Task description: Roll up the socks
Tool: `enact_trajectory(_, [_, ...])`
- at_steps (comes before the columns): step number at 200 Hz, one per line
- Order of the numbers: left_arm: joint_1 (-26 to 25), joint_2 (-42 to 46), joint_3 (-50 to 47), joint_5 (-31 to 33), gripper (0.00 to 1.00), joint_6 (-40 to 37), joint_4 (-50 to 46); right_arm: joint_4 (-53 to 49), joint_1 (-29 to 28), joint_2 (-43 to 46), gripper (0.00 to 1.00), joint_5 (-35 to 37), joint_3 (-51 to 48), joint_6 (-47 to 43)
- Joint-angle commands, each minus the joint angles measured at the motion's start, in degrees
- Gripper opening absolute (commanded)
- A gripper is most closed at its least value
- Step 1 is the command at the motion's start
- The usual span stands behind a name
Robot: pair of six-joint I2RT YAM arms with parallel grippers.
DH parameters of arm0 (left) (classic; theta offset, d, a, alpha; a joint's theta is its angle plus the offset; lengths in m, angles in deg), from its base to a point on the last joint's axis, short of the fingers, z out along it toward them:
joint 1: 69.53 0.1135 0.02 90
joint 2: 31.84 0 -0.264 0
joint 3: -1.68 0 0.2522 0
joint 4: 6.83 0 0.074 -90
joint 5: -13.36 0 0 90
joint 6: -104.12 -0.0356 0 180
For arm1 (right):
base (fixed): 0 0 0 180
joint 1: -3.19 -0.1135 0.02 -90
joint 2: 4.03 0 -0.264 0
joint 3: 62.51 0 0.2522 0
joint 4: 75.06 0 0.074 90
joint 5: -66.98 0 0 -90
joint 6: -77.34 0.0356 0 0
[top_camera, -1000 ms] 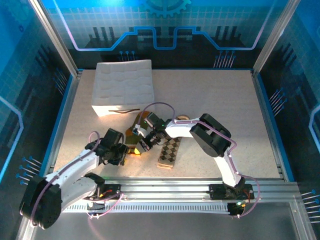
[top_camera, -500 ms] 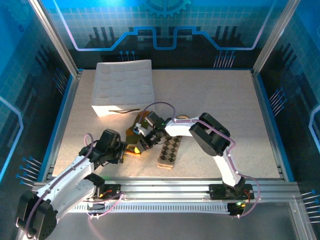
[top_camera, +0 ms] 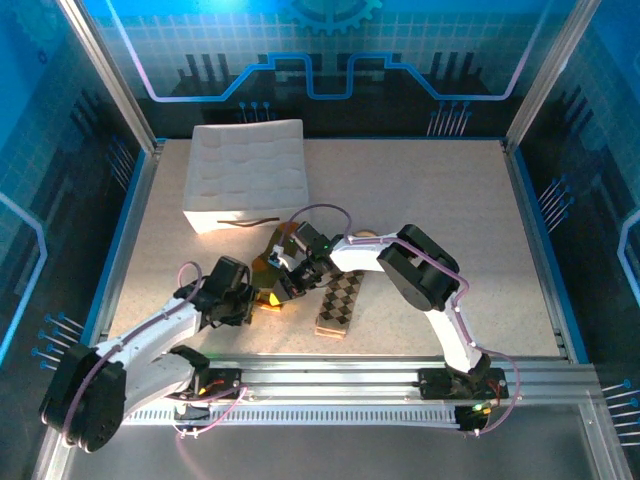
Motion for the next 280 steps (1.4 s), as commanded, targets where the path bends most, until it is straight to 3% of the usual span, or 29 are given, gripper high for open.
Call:
enact_trajectory(1, [-0.29,-3.43,0.41,1.08,0.3,0.09,-7.63,-2.22,0.27,-1.04,0.02,4.88,-2.22,-1.43])
enact_trajectory(28, [-0.26,-6.79,1.25,-0.16,0.22,0.82,-13.71,6.25,-1.27,6.93,0.25,7.32,-8.77,-9.78])
enact_trajectory(53, [0.69,-7.6,1.43,-0.89,0.22,0.76,-14.73,14.64,-2.79,17.02,0.38,11.85,-17.91,-22.05])
enact_trajectory(70, [2.42,-8.88,2.63,-1.87,0.22,-0.72,-16.85,22.43,-4.53,24.53,0.45,18.93,-26.1,-31.97])
enact_trajectory(86, [3.69,-10.1,3.64,-2.83,0.22,-2.9,-17.55,32.19,-9.21,29.49,0.63,30.17,-34.88,-46.03])
enact_trajectory(100, [4.85,-11.41,4.32,-4.34,0.22,-4.56,-17.58,31.66,-13.09,29.21,0.65,37.3,-35.54,-57.8])
enact_trajectory(118, [5.92,-13.31,5.47,-5.06,0.22,-6.24,-18.32,30.59,-15.65,27.12,0.64,44.7,-32.86,-65.27])
enact_trajectory(162, [7.14,-16.96,7.63,-5.97,0.22,-9.52,-18.93,34.59,-19.1,19.21,0.64,54.2,-27.65,-75.74])
enact_trajectory(200, [7.7,-18.01,8.63,-6.09,0.22,-11.35,-19.33,32.79,-19.29,15.49,0.59,54.68,-23.63,-76.25])
enact_trajectory(227, [8.04,-17.9,9.18,-6.07,0.22,-12.16,-19.62,30.16,-19.04,11.94,0.46,55.79,-21.21,-74.18])
enact_trajectory(254, [8.32,-17.43,10.45,-6.04,0.23,-13.57,-20.32,26.69,-18.34,9.87,0.2,55.26,-19.35,-70.13])
enact_trajectory(280, [8.5,-13.12,12.91,-4.95,0.33,-14.22,-22.82,21.07,-17.98,10.38,0.03,51.95,-18.55,-64.85])
